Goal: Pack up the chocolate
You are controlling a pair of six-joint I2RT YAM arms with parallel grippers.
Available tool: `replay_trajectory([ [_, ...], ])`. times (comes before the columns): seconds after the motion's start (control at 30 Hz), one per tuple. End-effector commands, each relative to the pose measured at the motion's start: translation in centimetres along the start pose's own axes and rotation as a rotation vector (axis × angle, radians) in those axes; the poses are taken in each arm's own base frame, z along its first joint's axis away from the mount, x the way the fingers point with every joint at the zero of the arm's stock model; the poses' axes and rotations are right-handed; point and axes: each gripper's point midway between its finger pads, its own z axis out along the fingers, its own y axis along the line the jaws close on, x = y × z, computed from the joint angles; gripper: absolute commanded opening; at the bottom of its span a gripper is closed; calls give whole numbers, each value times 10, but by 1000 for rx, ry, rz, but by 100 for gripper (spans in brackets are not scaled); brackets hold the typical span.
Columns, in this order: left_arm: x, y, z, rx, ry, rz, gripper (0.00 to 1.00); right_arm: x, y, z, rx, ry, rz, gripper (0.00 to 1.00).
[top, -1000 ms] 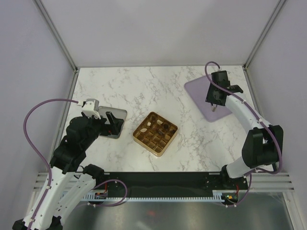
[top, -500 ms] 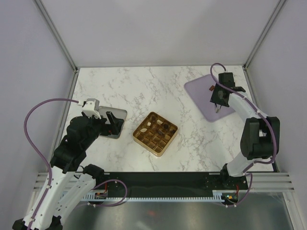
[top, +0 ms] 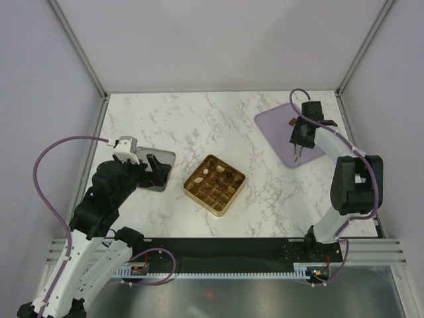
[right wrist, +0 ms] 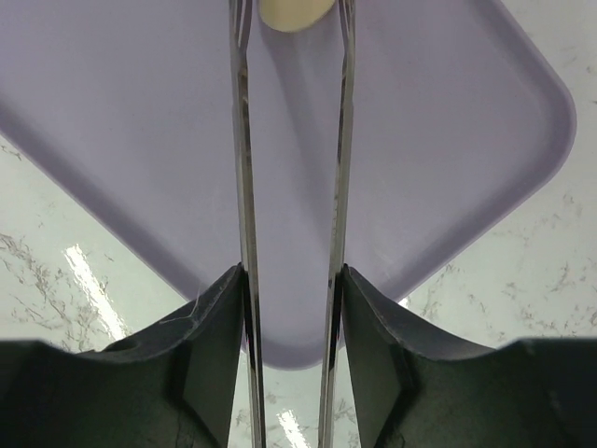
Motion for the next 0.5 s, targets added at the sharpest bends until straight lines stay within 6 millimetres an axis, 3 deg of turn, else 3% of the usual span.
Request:
replay_trajectory([
  [0.0, -3, 0, 1, -2, -15, 16, 100, -24, 7, -9, -38, -72, 10, 50],
  [0.47, -4, -1, 0, 5, -17, 13, 100, -7, 10, -45, -108, -33, 11, 41],
])
